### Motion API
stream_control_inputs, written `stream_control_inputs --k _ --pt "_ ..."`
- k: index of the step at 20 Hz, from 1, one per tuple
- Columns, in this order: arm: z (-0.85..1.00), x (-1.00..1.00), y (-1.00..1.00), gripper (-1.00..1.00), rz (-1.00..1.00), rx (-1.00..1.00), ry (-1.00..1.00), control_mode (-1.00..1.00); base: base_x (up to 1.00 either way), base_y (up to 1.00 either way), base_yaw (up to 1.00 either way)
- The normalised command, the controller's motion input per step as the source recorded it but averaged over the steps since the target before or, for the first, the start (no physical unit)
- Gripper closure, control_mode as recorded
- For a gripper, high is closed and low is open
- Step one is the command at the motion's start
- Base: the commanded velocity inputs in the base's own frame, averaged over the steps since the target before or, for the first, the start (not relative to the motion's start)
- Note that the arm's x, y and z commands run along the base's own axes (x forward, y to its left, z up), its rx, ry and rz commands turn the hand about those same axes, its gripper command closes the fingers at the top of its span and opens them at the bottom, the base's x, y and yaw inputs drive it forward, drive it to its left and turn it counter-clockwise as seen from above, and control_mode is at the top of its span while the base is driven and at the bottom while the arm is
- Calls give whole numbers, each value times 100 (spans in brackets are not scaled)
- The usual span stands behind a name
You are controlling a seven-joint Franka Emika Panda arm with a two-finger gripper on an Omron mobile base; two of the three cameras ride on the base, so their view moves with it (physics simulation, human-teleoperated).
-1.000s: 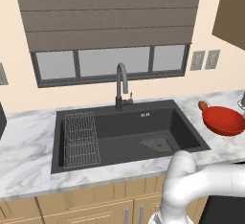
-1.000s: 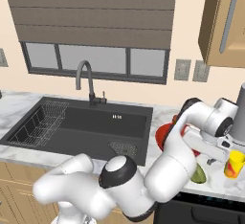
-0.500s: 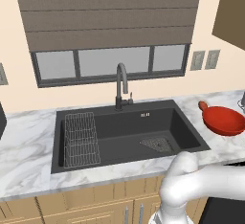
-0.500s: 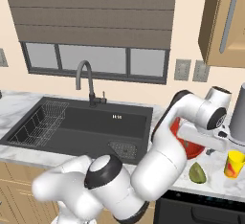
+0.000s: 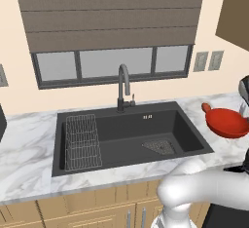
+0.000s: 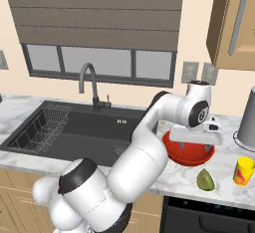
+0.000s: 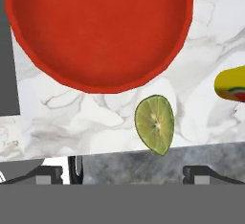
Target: Remove the sweet potato and lemon wedge from the sink. Then move the bowl and cup from the counter to the sink for washing.
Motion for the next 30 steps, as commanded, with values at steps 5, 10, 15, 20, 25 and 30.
stream_control_inputs --k 5,10,15,20,25,30 --pt "18 0 34 -100 10 -11 0 -100 0 0 0" --pt "10 0 27 -100 11 -2 0 -100 0 0 0" --pt "6 5 20 -100 9 0 0 -100 0 0 0" --pt "3 7 29 -100 9 0 0 -100 0 0 0" --pt "0 0 38 -100 6 0 0 -100 0 0 0" --pt "0 1 33 -100 2 0 -2 -100 0 0 0"
